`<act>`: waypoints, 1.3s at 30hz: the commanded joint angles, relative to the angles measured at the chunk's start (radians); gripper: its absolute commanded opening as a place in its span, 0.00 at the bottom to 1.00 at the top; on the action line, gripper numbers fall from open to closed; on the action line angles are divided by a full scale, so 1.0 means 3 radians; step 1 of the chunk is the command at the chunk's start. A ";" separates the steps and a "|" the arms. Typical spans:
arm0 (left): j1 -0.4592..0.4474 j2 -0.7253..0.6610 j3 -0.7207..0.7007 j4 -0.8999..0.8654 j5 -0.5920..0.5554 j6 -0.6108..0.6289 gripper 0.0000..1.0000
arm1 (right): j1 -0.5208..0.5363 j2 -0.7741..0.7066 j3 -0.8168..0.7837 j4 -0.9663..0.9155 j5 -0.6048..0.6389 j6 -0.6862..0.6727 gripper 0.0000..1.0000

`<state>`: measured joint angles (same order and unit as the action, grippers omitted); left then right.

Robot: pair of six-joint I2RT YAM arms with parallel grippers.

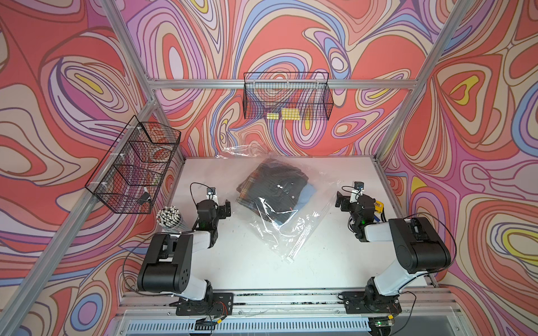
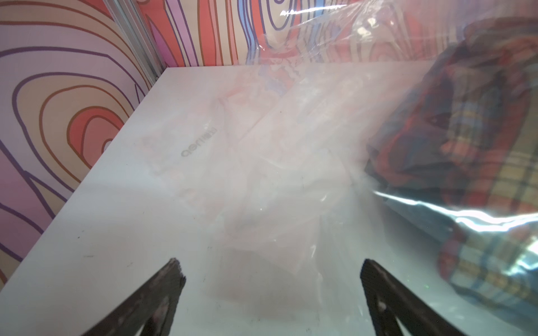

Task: Take the shirt out of the vacuum bag
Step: Open the vacuum bag at the center of the board.

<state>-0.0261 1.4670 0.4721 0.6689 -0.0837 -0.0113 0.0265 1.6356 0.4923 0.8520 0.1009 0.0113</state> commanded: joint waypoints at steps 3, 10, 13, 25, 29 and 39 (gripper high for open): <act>-0.0001 -0.0536 0.0258 -0.0700 -0.0003 -0.0152 0.99 | 0.0008 -0.0271 0.0059 -0.0292 0.0313 0.0073 0.98; 0.0016 -0.0867 0.0814 -0.1836 -0.0399 -0.1020 0.99 | 0.0382 -0.0732 0.0149 -0.0357 0.0791 -0.0320 0.98; 0.0016 -0.1030 0.0848 -0.2031 -0.0047 -0.1092 0.99 | 0.0481 -0.1037 0.0451 -0.0872 0.0699 -0.0450 0.98; -0.0297 -0.1457 0.1183 -0.2831 0.0786 -0.1387 0.99 | 0.0485 -0.1788 0.0982 -0.2458 0.0531 0.1539 0.98; -0.0991 -0.1431 0.1469 -0.3444 0.0357 -0.1446 0.99 | 0.0477 -0.1857 0.1062 -0.3110 0.0899 0.2261 0.98; -0.2938 -0.0774 0.2246 -0.4360 -0.0869 -0.2442 0.99 | 0.0451 -0.2179 0.0845 -0.3040 0.0901 0.2001 0.99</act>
<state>-0.8021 1.1656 1.0836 -0.5011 -0.1799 -0.6346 0.1638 1.0000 0.7483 -0.0162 0.3389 0.6041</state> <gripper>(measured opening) 0.992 0.984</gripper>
